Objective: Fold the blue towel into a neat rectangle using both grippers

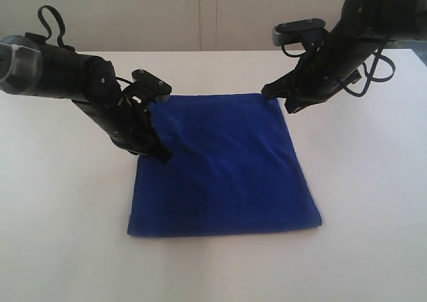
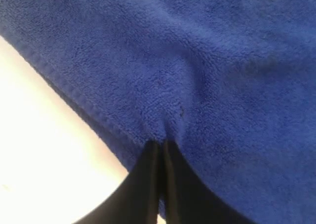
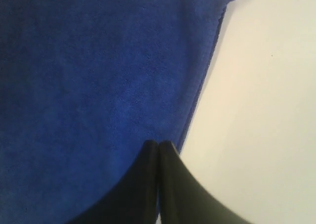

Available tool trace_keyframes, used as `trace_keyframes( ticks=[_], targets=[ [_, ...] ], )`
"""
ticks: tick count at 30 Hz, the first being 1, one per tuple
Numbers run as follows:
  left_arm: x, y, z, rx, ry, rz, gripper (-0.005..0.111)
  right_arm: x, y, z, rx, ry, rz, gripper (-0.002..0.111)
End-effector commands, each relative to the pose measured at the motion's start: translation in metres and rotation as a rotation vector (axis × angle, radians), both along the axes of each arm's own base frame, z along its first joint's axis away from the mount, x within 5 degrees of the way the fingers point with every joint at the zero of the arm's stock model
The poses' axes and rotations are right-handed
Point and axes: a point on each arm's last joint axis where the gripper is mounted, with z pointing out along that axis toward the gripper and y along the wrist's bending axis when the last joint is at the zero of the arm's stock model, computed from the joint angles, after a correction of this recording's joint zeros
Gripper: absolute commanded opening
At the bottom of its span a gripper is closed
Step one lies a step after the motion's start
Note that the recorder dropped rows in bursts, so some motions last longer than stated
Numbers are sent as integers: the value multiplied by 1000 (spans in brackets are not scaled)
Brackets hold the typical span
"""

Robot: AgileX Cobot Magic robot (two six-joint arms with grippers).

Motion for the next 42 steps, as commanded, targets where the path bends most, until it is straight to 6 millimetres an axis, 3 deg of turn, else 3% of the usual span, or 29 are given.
trace_keyframes(
  ticks=[1,6,13,17,23,30,37,42],
  targets=[
    [-2,0,5,10,6,-11,0,0,-1,-1,-2,11,5,0],
    [-3,0,4,18,16,-14,1,0,2,0,42,9,8,0],
    [-3,1,4,23,19,-17,32,10,12,-2,134,-8,26,0],
    [-4,1,4,26,26,-18,41,25,18,-21,137,-4,40,0],
    [-6,3,3,48,52,-29,40,39,23,-55,117,-6,38,0],
    [-8,6,1,105,67,-62,34,40,23,-75,108,40,37,0],
    [-13,10,-1,153,113,-81,11,40,22,-81,108,57,35,0],
    [-16,13,-2,183,149,-91,14,40,22,-81,108,57,35,0]
  ],
)
